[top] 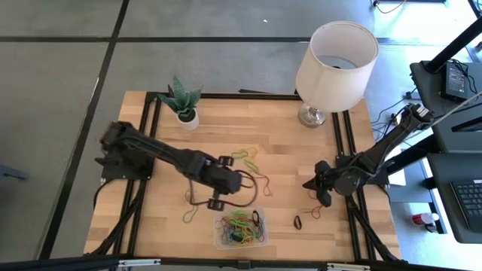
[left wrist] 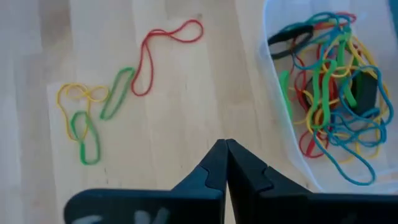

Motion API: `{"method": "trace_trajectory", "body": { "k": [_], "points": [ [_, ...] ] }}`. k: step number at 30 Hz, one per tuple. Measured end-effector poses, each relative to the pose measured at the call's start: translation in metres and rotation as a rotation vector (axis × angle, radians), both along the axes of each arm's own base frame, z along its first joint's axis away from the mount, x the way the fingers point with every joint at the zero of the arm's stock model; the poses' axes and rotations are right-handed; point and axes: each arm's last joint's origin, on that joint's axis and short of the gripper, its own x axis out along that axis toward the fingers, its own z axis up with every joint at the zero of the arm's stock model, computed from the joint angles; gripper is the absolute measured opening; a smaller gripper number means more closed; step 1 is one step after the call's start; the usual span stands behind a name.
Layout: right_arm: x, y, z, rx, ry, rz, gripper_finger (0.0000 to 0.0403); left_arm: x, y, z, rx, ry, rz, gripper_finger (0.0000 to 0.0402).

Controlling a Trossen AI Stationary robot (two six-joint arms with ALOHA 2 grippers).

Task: Pick and place rubber bands into bin
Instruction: Put the yellow rubber band into the transparent bin

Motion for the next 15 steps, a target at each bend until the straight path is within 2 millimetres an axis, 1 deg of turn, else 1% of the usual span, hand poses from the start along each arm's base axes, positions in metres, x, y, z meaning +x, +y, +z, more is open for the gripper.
{"method": "trace_trajectory", "body": {
  "k": [4,7,10,12,15],
  "points": [
    [0.02,0.009,0.012,-0.075,0.043,-0.017,0.0002,-0.043,0.014,-0.016,-0.071,-0.138,0.046,0.0002],
    [0.045,0.016,0.022,-0.143,0.078,-0.037,0.0001,-0.079,0.025,-0.033,-0.114,-0.183,0.086,0.0002],
    [0.077,0.018,0.036,-0.217,0.109,-0.061,0.0001,-0.113,0.036,-0.044,-0.161,-0.232,0.127,0.0002],
    [0.104,0.017,0.045,-0.274,0.113,-0.065,0.0001,-0.134,0.042,-0.054,-0.184,-0.24,0.156,0.0002],
    [0.147,0.01,0.057,-0.347,0.123,-0.085,0.0001,-0.161,0.051,-0.065,-0.218,-0.276,0.185,0.0002]
  ]
}}
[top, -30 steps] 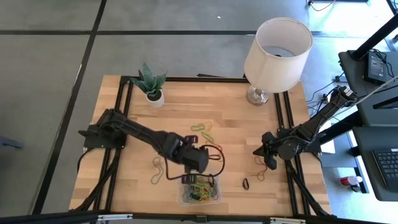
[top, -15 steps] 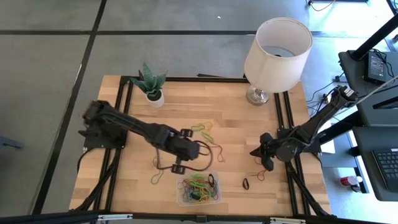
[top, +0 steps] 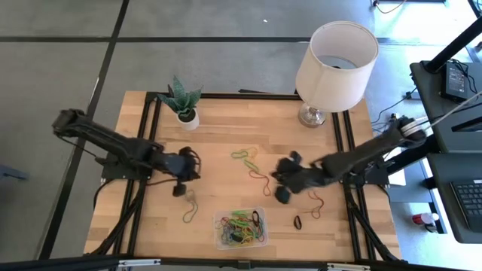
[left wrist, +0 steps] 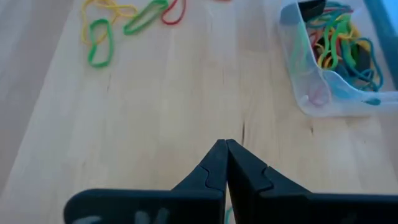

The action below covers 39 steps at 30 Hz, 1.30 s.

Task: Pick and place rubber bands into bin
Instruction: Put the yellow rubber band into the transparent bin

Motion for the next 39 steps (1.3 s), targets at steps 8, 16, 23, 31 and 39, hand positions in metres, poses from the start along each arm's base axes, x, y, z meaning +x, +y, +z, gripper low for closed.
{"method": "trace_trajectory", "body": {
  "k": [8,16,23,31,39],
  "points": [
    [0.097,-0.059,0.004,0.058,0.114,-0.15,0.0029,-0.041,0.014,-0.017,-0.025,-0.118,0.031,0.0002],
    [0.13,-0.122,-0.043,0.262,0.393,-0.369,0.0095,-0.052,0.017,-0.02,-0.023,-0.176,0.02,0.0002],
    [0.135,-0.135,-0.075,0.307,0.456,-0.489,0.0151,-0.053,0.017,-0.019,-0.018,-0.188,-0.005,0.0002],
    [0.14,-0.14,-0.104,0.309,0.527,-0.5,0.0175,-0.054,0.018,-0.019,-0.001,-0.185,0.0,0.0002],
    [0.136,-0.138,-0.11,0.267,0.611,-0.411,0.0054,-0.054,0.018,-0.019,-0.048,-0.184,0.062,0.0002]
  ]
}}
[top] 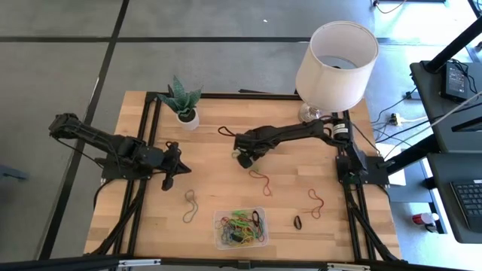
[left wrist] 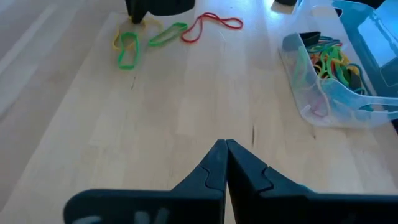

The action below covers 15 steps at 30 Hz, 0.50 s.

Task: Pick and place rubber bands into bin
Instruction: Put the yellow rubber band into the transparent bin

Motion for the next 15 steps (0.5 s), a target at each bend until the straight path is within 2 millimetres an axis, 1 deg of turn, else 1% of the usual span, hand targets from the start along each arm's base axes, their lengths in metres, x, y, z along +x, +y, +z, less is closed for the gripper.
{"method": "trace_trajectory", "body": {
  "k": [1,2,5,8,10,15],
  "points": [
    [-0.001,0.0,0.004,-0.013,0.0,0.011,0.0028,0.0,0.0,0.0,-0.002,0.0,0.001,0.0002],
    [-0.003,0.001,0.008,-0.028,0.001,0.029,0.0016,0.0,0.0,0.0,-0.002,0.0,0.002,0.0002],
    [-0.011,0.006,0.023,-0.065,0.033,0.068,0.0014,0.0,0.0,0.0,-0.004,0.0,0.003,0.0002],
    [-0.021,0.01,0.055,-0.149,0.018,0.094,0.0007,0.0,0.0,0.0,-0.021,0.001,0.014,0.0002],
    [-0.029,0.015,0.071,-0.219,0.026,0.101,0.0005,0.0,0.0,0.0,-0.039,0.001,0.027,0.0002],
    [-0.048,0.034,0.118,-0.311,-0.084,0.109,0.0003,0.001,0.0,0.001,-0.119,-0.004,0.078,0.0002]
  ]
}}
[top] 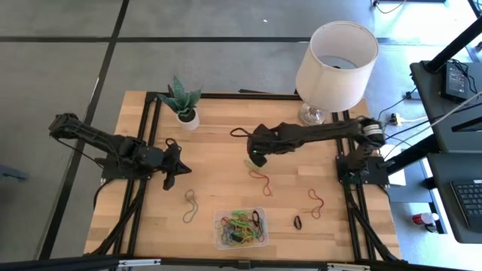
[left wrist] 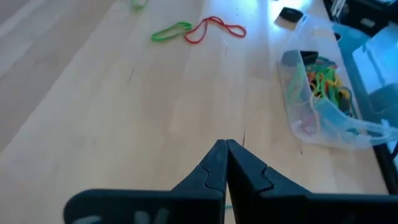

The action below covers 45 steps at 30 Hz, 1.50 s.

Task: Pick and place rubber bands into bin
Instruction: Put the yellow rubber band into the transparent bin

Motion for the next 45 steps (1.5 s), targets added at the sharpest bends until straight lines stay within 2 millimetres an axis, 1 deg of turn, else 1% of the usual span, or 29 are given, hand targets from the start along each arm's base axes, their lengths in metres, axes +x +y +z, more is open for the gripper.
{"method": "trace_trajectory", "body": {
  "k": [5,8,13,16,23,25,27,31,33,36,37,40,45],
  "points": [
    [-0.015,0.029,0.033,-0.047,-0.132,0.04,0.0002,0.002,-0.001,0.002,-0.018,-0.026,0.006,0.0002],
    [-0.022,0.048,0.044,-0.067,-0.198,0.052,0.0002,0.002,-0.001,0.003,-0.009,-0.037,-0.002,0.0002],
    [-0.028,0.078,0.049,-0.074,-0.293,0.026,0.0002,0.002,-0.001,0.003,0.011,-0.04,-0.016,0.0002],
    [-0.026,0.098,0.048,-0.042,-0.351,0.052,0.0002,0.002,-0.001,0.003,0.03,-0.041,-0.028,0.0002],
    [-0.024,0.157,0.061,0.094,-0.624,0.158,0.0001,0.002,-0.001,0.003,0.039,-0.041,-0.034,0.0002],
    [-0.021,0.175,0.062,0.122,-0.693,0.18,0.0001,0.002,-0.001,0.003,0.049,-0.041,-0.044,0.0002],
    [-0.016,0.193,0.057,0.149,-0.718,0.186,0.0,0.002,-0.001,0.003,0.043,-0.037,-0.056,0.0002],
    [0.004,0.231,0.048,0.191,-0.713,0.194,0.0,0.002,-0.002,0.003,0.029,-0.03,-0.08,0.0002],
    [0.017,0.25,0.043,0.204,-0.695,0.195,0.0,0.001,-0.002,0.002,0.023,-0.027,-0.089,0.0002],
    [0.034,0.272,0.031,0.234,-0.628,0.156,0.0,0.001,-0.002,0.002,0.021,-0.026,-0.092,0.0002],
    [0.039,0.277,0.026,0.248,-0.597,0.138,0.0,0.001,-0.002,0.002,0.021,-0.026,-0.092,0.0002],
    [0.047,0.285,0.01,0.275,-0.479,0.039,0.0,0.001,-0.002,0.002,0.021,-0.026,-0.092,0.0002],
    [0.048,0.286,-0.023,0.3,-0.233,-0.154,0.0,0.001,-0.002,0.002,0.021,-0.026,-0.092,0.0002]
  ]
}}
